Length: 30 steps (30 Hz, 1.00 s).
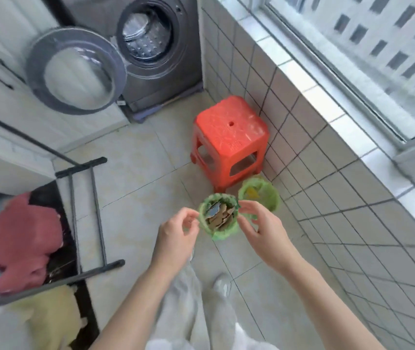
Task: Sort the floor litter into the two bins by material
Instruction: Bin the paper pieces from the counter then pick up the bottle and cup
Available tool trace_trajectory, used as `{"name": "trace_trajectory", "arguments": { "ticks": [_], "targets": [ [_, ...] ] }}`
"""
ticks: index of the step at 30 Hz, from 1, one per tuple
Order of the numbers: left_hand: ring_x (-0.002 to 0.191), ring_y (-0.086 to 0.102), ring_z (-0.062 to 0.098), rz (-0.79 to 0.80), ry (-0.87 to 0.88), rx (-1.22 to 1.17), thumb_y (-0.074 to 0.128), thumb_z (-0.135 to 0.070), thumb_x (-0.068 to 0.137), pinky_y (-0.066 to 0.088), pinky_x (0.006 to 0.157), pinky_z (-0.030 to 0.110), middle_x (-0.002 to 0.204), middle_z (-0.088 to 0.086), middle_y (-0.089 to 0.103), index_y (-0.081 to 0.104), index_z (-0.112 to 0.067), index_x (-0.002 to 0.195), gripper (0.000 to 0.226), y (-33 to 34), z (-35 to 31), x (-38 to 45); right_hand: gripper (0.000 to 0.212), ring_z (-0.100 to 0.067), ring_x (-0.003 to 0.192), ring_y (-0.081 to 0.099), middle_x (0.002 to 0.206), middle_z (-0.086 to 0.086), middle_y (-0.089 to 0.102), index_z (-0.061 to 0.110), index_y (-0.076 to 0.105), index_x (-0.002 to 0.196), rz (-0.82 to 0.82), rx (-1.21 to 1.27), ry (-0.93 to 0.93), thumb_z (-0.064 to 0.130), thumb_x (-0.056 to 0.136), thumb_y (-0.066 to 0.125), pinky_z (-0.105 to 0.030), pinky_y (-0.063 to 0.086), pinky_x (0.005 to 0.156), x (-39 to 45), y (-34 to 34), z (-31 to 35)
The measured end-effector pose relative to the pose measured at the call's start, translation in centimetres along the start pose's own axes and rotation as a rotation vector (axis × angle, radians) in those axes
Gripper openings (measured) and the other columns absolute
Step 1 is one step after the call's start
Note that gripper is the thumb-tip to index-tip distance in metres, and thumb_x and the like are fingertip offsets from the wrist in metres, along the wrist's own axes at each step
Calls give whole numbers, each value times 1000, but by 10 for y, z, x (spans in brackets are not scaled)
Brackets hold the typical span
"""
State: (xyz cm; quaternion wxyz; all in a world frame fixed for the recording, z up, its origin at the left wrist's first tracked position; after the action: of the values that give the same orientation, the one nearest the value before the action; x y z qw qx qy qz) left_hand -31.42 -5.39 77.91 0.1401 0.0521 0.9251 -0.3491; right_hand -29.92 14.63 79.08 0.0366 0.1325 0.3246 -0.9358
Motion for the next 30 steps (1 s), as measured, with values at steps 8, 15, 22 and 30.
{"name": "trace_trajectory", "arguments": {
  "ticks": [8,15,22,30],
  "targets": [
    [78,64,8,-199,-94,-70,60,-11,87,52,73,26,82,-5,69,62,-27,89,16,-100,43,0,37,-6,109,55,118,7,61,17,53,128,112,-77,-154,27,93,55,-11,41,89,32,48,92],
    [80,68,14,-284,-116,-148,59,-10,87,55,77,36,82,-4,69,62,-28,88,18,-196,77,49,34,-13,110,58,114,2,64,13,54,124,159,-146,-234,26,92,56,-32,46,96,92,102,181],
    [75,66,16,-305,-70,-73,61,-18,86,54,74,35,78,-4,69,65,-24,91,9,-332,105,140,34,-13,107,61,110,3,66,14,55,124,121,-145,-251,26,91,57,-34,48,94,185,156,302],
    [76,66,14,-422,-41,-82,63,-15,84,52,74,29,79,-5,70,65,-24,87,9,-457,120,247,32,-14,105,61,108,1,66,13,55,121,69,-141,-311,24,91,58,-34,49,92,299,189,421]
  ]
}}
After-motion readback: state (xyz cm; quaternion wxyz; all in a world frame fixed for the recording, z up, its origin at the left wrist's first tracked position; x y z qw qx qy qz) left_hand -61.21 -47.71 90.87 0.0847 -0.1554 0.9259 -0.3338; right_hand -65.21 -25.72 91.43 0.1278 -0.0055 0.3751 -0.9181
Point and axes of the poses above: each hand's wrist, its own x-axis towards the middle knuckle, its own y-axis out of the palm, z = x × y, the point moved 9 cm from there along x, towards the middle knuckle
